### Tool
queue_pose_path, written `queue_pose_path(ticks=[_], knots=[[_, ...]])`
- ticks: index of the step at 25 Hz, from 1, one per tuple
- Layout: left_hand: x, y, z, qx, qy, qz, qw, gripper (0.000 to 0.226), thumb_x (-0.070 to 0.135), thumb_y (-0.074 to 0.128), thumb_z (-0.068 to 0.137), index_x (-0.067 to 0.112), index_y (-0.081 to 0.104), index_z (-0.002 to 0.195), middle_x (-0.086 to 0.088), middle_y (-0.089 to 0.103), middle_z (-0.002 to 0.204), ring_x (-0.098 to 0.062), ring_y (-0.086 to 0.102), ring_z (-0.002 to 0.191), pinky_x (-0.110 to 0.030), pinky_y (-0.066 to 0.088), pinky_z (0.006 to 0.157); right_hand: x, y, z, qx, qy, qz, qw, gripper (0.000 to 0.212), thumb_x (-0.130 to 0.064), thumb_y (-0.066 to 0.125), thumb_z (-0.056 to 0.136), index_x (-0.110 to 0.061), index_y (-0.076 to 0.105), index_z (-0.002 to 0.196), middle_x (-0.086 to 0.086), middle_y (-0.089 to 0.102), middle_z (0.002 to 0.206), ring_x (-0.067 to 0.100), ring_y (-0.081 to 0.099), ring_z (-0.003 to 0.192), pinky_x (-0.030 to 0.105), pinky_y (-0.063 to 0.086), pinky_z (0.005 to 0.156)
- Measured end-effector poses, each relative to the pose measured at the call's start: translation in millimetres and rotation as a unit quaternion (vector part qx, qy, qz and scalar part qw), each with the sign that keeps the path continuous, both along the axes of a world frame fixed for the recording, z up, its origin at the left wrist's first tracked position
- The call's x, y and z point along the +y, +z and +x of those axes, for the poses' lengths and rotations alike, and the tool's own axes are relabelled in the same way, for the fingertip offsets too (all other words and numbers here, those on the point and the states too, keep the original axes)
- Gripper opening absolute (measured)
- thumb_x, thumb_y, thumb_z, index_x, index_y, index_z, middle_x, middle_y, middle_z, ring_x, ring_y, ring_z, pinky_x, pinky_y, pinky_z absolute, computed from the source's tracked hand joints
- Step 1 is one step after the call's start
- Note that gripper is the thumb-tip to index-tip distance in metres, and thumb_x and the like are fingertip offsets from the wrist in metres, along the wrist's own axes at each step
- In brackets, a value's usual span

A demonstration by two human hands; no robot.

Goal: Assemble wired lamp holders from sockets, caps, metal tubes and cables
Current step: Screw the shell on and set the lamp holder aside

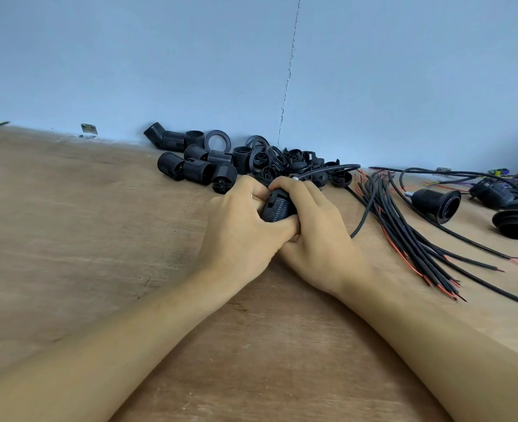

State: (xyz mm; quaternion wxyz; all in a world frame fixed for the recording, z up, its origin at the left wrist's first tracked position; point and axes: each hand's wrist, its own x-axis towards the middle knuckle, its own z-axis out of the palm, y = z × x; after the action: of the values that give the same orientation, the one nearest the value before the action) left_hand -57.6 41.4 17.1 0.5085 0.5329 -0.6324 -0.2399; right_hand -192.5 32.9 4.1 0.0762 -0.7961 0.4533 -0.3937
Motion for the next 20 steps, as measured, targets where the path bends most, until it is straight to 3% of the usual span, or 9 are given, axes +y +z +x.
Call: queue_pose_path(ticks=[3,7,9,11,14,17,20], knots=[[-1,-3,0,0.010,-0.005,0.014,1.000,0.036,0.034,0.086,0.069,0.026,0.055,0.086,0.020,0.072,0.066,0.005,0.064,0.060,-0.009,0.041,0.049,0,-1,0,0.024,-0.006,0.009,1.000,0.057,-0.014,0.060,0.076,-0.018,0.051,0.133,0.001,0.053,0.112,0.013,0.053,0.093,0.025,0.044,0.084],[-3,-7,0,0.039,-0.017,0.037,0.998,0.039,0.032,0.087,0.070,0.025,0.054,0.089,0.015,0.074,0.069,-0.001,0.068,0.062,-0.018,0.049,0.052,-1,0,0,0.041,-0.012,0.019,0.999,0.060,-0.009,0.065,0.078,-0.021,0.051,0.135,0.000,0.056,0.114,0.015,0.055,0.097,0.032,0.048,0.088],[-5,-9,2,0.063,-0.046,0.066,0.995,0.042,0.036,0.086,0.069,0.026,0.053,0.094,0.011,0.076,0.074,-0.007,0.072,0.069,-0.033,0.059,0.066,-2,1,-1,0.042,-0.014,0.017,0.999,0.060,-0.012,0.064,0.078,-0.023,0.052,0.135,-0.001,0.057,0.114,0.014,0.056,0.096,0.035,0.049,0.088],[-6,-10,5,0.078,-0.071,0.090,0.990,0.045,0.044,0.082,0.066,0.031,0.055,0.101,0.012,0.077,0.082,-0.005,0.074,0.078,-0.036,0.060,0.076,-4,2,-3,0.033,-0.019,0.009,0.999,0.062,-0.013,0.065,0.078,-0.027,0.051,0.137,-0.004,0.056,0.113,0.013,0.056,0.095,0.037,0.051,0.086],[-8,-10,7,0.135,-0.121,0.126,0.975,0.037,0.040,0.080,0.074,0.032,0.062,0.106,0.011,0.079,0.088,-0.006,0.075,0.084,-0.032,0.056,0.079,-6,1,-9,0.037,0.011,0.018,0.999,0.080,-0.036,0.071,0.080,-0.037,0.035,0.151,-0.008,0.055,0.124,0.006,0.056,0.103,0.028,0.050,0.091],[-14,-8,12,0.223,-0.131,0.176,0.950,0.027,0.030,0.076,0.082,0.022,0.072,0.107,0.002,0.080,0.093,-0.016,0.076,0.092,-0.036,0.057,0.077,-9,1,-13,0.016,-0.007,0.061,0.998,0.108,-0.070,0.071,0.069,-0.043,0.013,0.157,-0.024,0.053,0.130,-0.001,0.056,0.097,0.016,0.046,0.081],[-21,-4,22,0.320,-0.140,0.201,0.915,0.015,0.017,0.067,0.092,0.008,0.075,0.102,-0.009,0.077,0.094,-0.024,0.073,0.084,-0.040,0.060,0.079,-11,-1,-15,-0.007,-0.029,0.053,0.998,0.108,-0.077,0.070,0.066,-0.040,0.021,0.155,-0.024,0.057,0.121,0.000,0.059,0.090,0.013,0.042,0.074]])
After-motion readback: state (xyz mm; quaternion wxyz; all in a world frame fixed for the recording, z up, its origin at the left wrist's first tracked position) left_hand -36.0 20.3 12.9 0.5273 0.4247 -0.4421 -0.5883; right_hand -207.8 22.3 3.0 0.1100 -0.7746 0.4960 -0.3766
